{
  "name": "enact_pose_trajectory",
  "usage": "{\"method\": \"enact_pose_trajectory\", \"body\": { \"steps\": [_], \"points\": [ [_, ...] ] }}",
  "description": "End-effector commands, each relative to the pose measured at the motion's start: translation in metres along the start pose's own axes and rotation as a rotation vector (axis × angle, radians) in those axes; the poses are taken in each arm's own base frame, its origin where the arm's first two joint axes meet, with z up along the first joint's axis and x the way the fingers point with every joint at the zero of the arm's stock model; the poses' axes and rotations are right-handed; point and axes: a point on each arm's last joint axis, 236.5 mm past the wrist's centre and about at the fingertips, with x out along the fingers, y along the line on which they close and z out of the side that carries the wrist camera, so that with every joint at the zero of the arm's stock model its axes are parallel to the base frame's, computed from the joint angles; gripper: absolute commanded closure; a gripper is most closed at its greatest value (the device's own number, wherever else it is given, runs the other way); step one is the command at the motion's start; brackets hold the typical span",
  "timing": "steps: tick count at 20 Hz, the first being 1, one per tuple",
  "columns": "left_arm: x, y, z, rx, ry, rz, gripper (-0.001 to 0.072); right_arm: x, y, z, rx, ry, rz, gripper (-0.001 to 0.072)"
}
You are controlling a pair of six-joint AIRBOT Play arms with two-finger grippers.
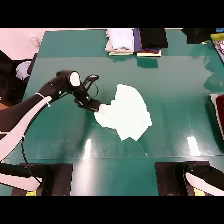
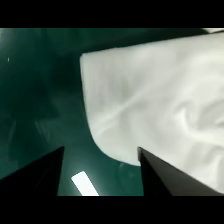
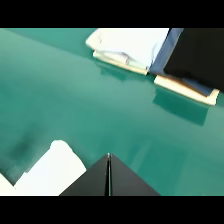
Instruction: Fold the shirts.
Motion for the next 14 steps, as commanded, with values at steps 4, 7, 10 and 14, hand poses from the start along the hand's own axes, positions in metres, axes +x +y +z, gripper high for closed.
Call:
{"method": "enact_pose_trajectory", "body": {
  "steps": [4,7,10,14],
  "points": [
    [0.033,-0.029,-0.009,-0.01,0.009,-0.066,0.0166,0.023,-0.002,-0.025,0.031,0.064,0.002,0.0694],
    [0.03,-0.03,-0.008,0.012,0.01,-0.056,0.0346,0.026,-0.002,-0.03,0.034,0.078,0.002,0.0694],
    [0.001,-0.012,0.008,0.077,-0.023,0.009,0.0679,0.031,-0.002,-0.038,0.036,0.113,0.004,0.0694],
    [-0.078,0.03,0.045,0.038,-0.19,0.084,0.0679,0.058,-0.002,-0.088,0.046,0.33,0.019,0.0693]
  ]
}}
